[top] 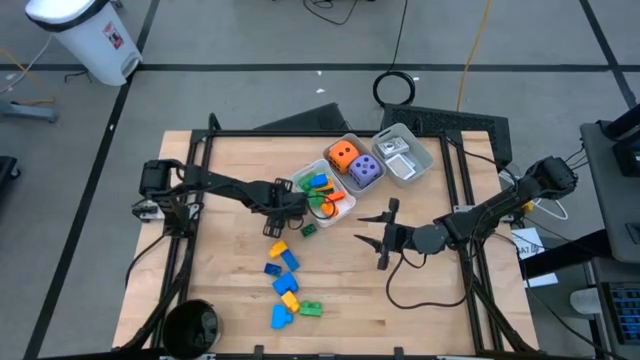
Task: Pick & Place Toys
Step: Put the red game piece into the white bin
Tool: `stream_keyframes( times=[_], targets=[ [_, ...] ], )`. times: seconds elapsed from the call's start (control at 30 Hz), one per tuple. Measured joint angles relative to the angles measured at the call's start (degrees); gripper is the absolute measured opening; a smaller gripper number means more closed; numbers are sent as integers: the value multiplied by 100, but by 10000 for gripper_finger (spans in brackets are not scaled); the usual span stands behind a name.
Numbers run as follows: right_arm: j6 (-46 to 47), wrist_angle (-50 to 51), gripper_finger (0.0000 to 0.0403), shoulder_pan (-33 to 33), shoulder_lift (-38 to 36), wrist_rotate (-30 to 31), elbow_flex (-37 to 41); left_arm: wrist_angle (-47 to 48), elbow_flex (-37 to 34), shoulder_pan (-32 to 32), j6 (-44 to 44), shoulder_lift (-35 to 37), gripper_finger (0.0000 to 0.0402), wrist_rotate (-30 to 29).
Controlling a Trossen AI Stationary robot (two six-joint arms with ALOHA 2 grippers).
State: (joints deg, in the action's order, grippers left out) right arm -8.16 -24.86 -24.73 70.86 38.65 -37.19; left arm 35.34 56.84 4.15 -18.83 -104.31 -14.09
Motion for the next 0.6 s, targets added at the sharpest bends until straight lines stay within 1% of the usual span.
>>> stream_keyframes(
  times=[0.07, 0.17, 0.23, 0.3, 0.37, 0.5, 0.6],
  targets=[
    [1, 4, 168, 0, -1, 0, 1, 47, 0, 4, 276, -2, 244, 150],
    [0, 4, 169, 0, -1, 0, 2, 75, -15, -32, 850, 32, 201, 245],
    [2, 0, 168, 0, 0, 0, 1, -87, -15, -85, 1539, 25, 170, 206],
    [2, -6, 166, 0, -1, 0, 1, -168, -22, -103, 2446, 15, 153, 30],
    [2, -9, 165, 0, -1, 0, 2, -215, -26, -101, 2879, 15, 146, 7],
    [2, -9, 165, 0, 0, 0, 2, -52, -39, -144, 2957, 163, 150, 278],
    [1, -9, 165, 0, -1, 0, 2, 222, -65, -291, 3105, 481, 147, 486]
  ],
)
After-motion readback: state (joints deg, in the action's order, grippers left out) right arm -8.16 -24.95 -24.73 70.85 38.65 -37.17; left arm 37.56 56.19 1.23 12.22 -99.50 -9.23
